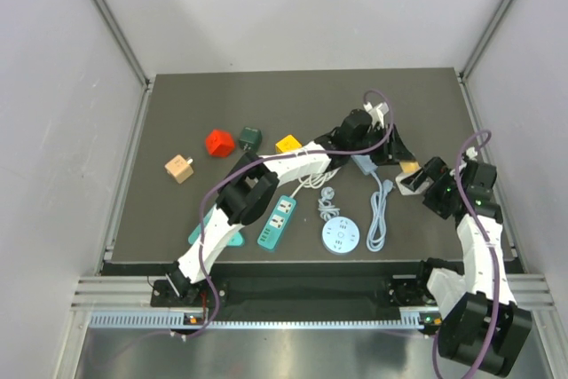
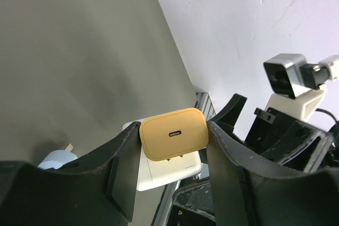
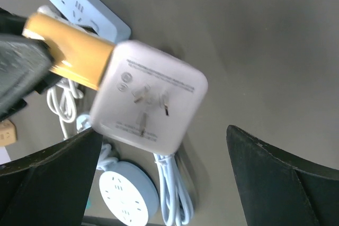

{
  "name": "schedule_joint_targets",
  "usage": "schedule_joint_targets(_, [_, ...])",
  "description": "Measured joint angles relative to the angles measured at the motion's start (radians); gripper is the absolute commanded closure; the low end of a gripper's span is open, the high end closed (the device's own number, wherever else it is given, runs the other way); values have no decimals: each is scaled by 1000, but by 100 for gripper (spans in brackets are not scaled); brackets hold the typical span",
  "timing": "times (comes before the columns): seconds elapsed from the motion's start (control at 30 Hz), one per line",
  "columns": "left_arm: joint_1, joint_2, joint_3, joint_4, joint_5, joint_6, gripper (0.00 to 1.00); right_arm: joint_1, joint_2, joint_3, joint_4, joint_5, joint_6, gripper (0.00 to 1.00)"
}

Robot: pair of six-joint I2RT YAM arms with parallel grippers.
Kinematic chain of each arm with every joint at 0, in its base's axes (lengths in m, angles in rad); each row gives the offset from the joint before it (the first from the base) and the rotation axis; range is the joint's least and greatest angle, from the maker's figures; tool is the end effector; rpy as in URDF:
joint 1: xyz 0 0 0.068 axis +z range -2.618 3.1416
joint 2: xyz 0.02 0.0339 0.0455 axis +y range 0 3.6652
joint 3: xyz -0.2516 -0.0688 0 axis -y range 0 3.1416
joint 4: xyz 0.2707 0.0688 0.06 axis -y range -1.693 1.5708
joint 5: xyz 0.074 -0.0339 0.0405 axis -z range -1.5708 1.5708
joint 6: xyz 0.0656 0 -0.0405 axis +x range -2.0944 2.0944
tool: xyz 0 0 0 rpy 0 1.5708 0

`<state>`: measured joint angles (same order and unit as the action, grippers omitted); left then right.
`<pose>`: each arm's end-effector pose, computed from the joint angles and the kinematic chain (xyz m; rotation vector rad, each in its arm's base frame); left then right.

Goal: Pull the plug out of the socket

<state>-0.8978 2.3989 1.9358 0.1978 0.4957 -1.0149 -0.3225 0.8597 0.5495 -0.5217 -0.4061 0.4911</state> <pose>0.3505 -0.4897 0.1819 0.2929 2.1969 -1.6768 0.2191 -0.0459 0.1794 0.7678 2.2621 0.5662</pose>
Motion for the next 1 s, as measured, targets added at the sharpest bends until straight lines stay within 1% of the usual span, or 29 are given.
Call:
schedule_joint_targets(0.03, [0,0,-4,1,0,-4,100,0,0,-2,8,1,3,1])
schedule_joint_targets(0.17, [-5,0,-20,2,-3,-9,100,2,8,-14,52,16,35,10])
schedule_joint_targets(0.27, [-8,0,-20,5,-7,-12,100,8,13,-21,88,31,61,15])
schedule_joint_targets(0.4, [-17,0,-20,6,-13,-20,100,20,21,-34,118,48,85,19])
schedule_joint_targets(0.47, [-21,0,-20,6,-14,-24,100,25,27,-39,130,58,93,20])
schedule_joint_targets(0.53, [-26,0,-20,9,-14,-27,100,26,32,-45,141,68,98,23])
schedule_joint_targets(0.6, [-28,0,-20,9,-15,-28,100,29,41,-46,143,78,109,31])
schedule_joint_targets(0.63, [-28,0,-20,9,-16,-29,100,33,47,-46,148,86,115,38])
schedule_joint_targets(0.67, [-29,0,-20,9,-19,-30,100,35,51,-46,150,95,117,51])
schedule_joint_targets(0.73, [-30,0,-20,9,-27,-29,100,41,58,-46,155,114,131,63])
schedule_joint_targets(0.77, [-31,1,-20,9,-33,-27,100,45,60,-46,156,124,137,76])
schedule_joint_targets(0.8, [-31,2,-20,8,-34,-26,100,49,60,-46,154,137,142,83])
schedule_joint_targets(0.83, [-31,2,-20,8,-37,-25,100,53,60,-46,153,145,146,87])
schedule_joint_targets(0.87, [-32,2,-20,7,-43,-18,100,55,60,-46,150,152,151,93])
schedule_joint_targets(0.93, [-35,2,-20,4,-60,-3,100,59,60,-45,139,169,165,100])
schedule_joint_targets(1.0, [-40,2,-20,0,-74,8,100,61,60,-45,127,180,178,100])
